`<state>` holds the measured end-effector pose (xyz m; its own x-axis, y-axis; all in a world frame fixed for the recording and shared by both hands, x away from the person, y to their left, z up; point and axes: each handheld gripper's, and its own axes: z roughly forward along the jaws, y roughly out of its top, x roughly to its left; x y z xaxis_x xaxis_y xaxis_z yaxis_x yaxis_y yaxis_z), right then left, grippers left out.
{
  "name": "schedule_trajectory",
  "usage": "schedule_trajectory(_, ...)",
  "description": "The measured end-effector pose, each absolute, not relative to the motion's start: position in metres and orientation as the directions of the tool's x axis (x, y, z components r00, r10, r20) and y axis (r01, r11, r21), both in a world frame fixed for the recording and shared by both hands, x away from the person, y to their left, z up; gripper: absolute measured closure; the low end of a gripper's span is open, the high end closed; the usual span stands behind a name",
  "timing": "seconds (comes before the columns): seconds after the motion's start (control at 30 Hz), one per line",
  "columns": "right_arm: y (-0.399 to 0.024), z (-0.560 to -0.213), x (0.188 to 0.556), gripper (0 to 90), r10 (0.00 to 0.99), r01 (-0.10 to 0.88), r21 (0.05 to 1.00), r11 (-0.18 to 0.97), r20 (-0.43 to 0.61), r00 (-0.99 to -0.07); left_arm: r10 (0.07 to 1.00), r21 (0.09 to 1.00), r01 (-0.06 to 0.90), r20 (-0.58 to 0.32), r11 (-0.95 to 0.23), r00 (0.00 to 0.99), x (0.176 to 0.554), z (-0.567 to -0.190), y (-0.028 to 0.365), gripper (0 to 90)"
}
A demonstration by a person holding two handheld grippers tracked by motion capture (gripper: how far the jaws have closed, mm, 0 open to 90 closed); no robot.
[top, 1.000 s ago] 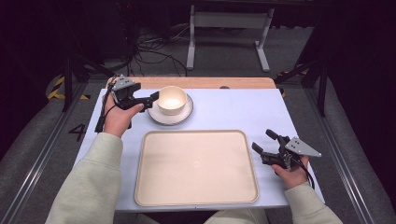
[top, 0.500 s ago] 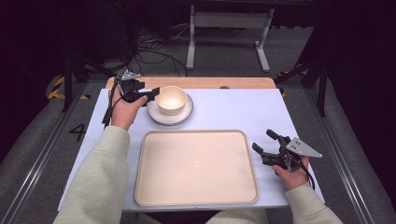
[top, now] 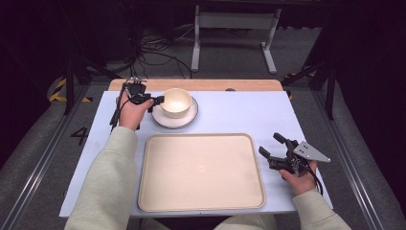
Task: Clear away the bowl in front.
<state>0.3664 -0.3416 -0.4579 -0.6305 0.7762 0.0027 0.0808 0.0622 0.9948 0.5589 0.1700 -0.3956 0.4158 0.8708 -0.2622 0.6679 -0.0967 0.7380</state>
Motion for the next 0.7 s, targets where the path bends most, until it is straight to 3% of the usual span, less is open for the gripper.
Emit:
schedule_trajectory(0.53,-0.342,-0.458,0.365,14.6,0.784,0.07,0.996,0.049,0.005,-0.621,0.884,0.699,0.712,-0.288,-0.069,0.368,0.573,-0.422,0.163,29.6)
schedule_trajectory(0.7,-0.342,-0.458,0.365,14.7,0.784,0.07,0.996,0.046,0.007,-0.62,0.888,0.681,0.728,-0.281,-0.082,0.363,0.576,-0.425,0.156,34.6)
